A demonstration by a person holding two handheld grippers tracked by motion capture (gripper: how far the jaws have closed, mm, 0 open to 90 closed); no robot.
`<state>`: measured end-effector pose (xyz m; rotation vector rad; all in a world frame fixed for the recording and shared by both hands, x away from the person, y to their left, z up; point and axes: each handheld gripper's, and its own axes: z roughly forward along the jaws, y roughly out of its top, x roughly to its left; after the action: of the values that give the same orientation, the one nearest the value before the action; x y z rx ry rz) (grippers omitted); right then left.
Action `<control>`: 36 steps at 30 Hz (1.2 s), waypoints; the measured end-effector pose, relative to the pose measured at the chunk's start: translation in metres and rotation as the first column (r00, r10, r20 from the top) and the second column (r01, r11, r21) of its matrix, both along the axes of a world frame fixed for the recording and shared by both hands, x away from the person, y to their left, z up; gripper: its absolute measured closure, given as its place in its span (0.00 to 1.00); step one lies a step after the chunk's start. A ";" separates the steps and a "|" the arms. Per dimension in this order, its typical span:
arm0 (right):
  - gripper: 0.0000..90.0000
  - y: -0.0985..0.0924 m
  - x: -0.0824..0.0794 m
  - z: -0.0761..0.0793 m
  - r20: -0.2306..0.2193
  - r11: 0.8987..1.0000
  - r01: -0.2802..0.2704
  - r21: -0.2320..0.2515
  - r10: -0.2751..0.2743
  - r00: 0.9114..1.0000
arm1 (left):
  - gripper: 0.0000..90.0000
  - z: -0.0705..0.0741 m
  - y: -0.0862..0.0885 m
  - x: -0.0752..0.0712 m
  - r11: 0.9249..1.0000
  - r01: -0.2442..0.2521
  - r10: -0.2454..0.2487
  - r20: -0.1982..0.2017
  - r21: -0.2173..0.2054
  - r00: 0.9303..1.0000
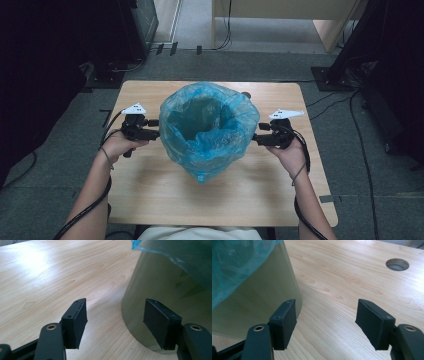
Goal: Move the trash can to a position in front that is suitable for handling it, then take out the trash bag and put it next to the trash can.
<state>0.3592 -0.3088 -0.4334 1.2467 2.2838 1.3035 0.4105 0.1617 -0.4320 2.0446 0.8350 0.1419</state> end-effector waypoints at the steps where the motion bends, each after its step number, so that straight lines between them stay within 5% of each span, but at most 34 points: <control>1: 0.36 -0.001 -0.001 0.003 -0.003 1.000 -0.004 -0.006 0.004 1.000 | 0.40 0.001 0.000 0.000 1.000 0.003 -0.003 -0.003 0.002 1.000; 7: 0.34 -0.002 -0.004 0.014 0.015 1.000 -0.017 -0.011 0.017 1.000 | 0.42 0.008 0.005 -0.001 1.000 0.012 -0.012 -0.011 0.009 1.000; 13: 0.33 0.000 -0.005 0.022 0.026 0.998 -0.043 -0.035 0.044 0.999 | 0.40 0.022 0.013 -0.003 1.000 -0.008 0.008 0.025 -0.005 1.000; 22: 0.34 0.010 -0.007 0.031 0.032 0.993 -0.086 -0.080 0.088 0.996 | 0.41 0.029 0.017 -0.005 1.000 0.021 -0.021 0.001 -0.004 1.000; 36: 0.34 0.010 -0.011 0.049 0.065 0.995 -0.082 -0.057 0.086 0.994 | 0.41 0.044 0.018 -0.004 0.999 0.041 -0.041 0.001 -0.016 0.999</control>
<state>0.3477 -0.2992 -0.3839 1.0832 2.3307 1.2817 0.4061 0.1797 -0.3879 2.0453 0.7906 0.1133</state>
